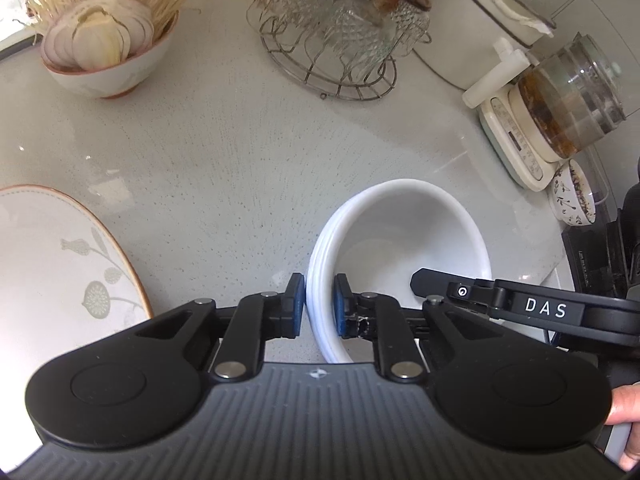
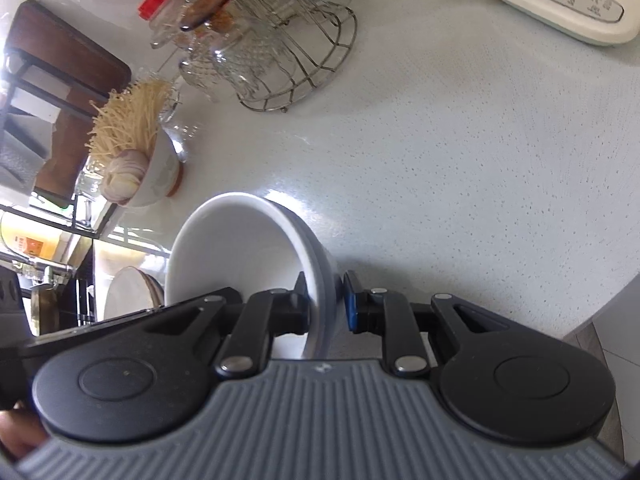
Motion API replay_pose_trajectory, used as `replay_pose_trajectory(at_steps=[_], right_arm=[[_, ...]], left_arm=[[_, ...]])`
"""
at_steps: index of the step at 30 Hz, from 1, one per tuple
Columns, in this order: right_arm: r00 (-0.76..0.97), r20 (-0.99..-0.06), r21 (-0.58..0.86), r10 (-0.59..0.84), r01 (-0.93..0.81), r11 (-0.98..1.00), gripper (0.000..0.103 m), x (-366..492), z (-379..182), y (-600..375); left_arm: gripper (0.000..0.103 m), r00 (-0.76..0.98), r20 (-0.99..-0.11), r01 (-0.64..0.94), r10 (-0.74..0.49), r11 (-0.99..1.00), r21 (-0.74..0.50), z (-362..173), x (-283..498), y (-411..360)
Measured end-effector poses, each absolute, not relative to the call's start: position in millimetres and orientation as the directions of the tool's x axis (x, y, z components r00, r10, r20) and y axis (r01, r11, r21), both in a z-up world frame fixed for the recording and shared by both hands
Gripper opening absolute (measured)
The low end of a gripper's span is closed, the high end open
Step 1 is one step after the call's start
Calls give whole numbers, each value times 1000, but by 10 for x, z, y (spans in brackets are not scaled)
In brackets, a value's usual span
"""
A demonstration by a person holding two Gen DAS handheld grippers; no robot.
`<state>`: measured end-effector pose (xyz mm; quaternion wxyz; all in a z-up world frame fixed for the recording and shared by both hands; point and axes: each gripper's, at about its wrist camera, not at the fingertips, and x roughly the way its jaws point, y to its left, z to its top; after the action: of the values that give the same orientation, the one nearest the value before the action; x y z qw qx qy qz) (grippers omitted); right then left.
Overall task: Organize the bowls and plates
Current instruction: 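Lift the bowl stack and lower it onto the plate stack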
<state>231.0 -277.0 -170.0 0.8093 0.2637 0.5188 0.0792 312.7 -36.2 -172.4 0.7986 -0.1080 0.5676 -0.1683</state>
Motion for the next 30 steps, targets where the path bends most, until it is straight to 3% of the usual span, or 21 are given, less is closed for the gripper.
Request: replay_pose_trajectory(at_steps=[30], right_arm=[[552,-751,492,362,102,865,20,1794,-1150,-1763]], left_arm=[[18,356,-829,206,-431,902,-380,-1120,2708,728]])
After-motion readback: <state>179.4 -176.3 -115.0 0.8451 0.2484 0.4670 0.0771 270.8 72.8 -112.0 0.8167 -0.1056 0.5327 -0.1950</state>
